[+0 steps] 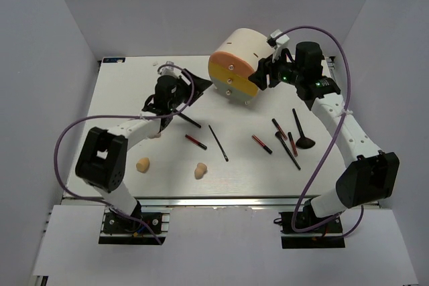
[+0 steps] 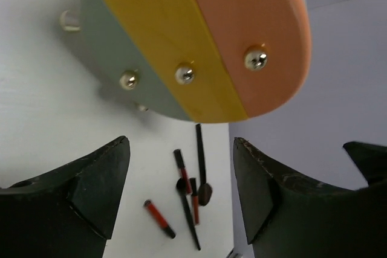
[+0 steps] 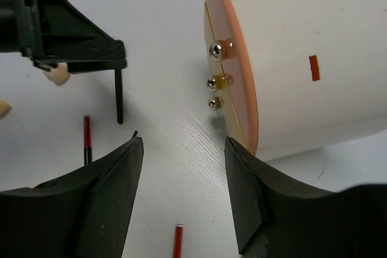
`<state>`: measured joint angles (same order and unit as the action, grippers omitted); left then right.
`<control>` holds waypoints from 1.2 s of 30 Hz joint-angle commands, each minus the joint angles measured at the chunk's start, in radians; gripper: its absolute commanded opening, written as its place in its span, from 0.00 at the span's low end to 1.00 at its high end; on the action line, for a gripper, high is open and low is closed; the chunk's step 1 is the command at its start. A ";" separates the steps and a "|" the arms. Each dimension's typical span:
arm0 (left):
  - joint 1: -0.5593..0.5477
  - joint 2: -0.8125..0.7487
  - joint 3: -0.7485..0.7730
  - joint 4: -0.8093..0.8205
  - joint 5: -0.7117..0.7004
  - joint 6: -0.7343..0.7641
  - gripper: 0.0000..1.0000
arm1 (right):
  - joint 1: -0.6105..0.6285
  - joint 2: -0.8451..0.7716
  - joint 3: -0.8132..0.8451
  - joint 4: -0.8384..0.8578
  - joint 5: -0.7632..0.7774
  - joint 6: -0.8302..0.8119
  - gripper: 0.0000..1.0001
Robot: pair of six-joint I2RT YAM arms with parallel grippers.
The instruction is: Organize the makeup
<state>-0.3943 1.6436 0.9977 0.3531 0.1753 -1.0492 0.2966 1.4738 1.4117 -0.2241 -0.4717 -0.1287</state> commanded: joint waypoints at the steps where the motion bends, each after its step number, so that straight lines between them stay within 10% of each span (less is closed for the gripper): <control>1: -0.044 0.064 0.143 0.096 0.015 -0.063 0.78 | 0.007 -0.012 0.026 0.066 0.031 0.063 0.62; 8: -0.087 0.206 0.265 0.171 -0.060 -0.127 0.60 | 0.001 -0.069 -0.052 0.124 -0.031 0.029 0.68; 26: -0.095 0.412 0.484 0.179 -0.071 -0.176 0.59 | -0.080 -0.142 -0.184 0.193 -0.108 0.038 0.62; 36: -0.095 0.423 0.458 0.224 -0.048 -0.202 0.31 | -0.091 -0.147 -0.218 0.204 -0.100 0.031 0.62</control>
<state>-0.4885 2.0739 1.4498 0.5549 0.1184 -1.2438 0.2138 1.3552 1.2011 -0.0685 -0.5625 -0.0879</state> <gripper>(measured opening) 0.351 0.622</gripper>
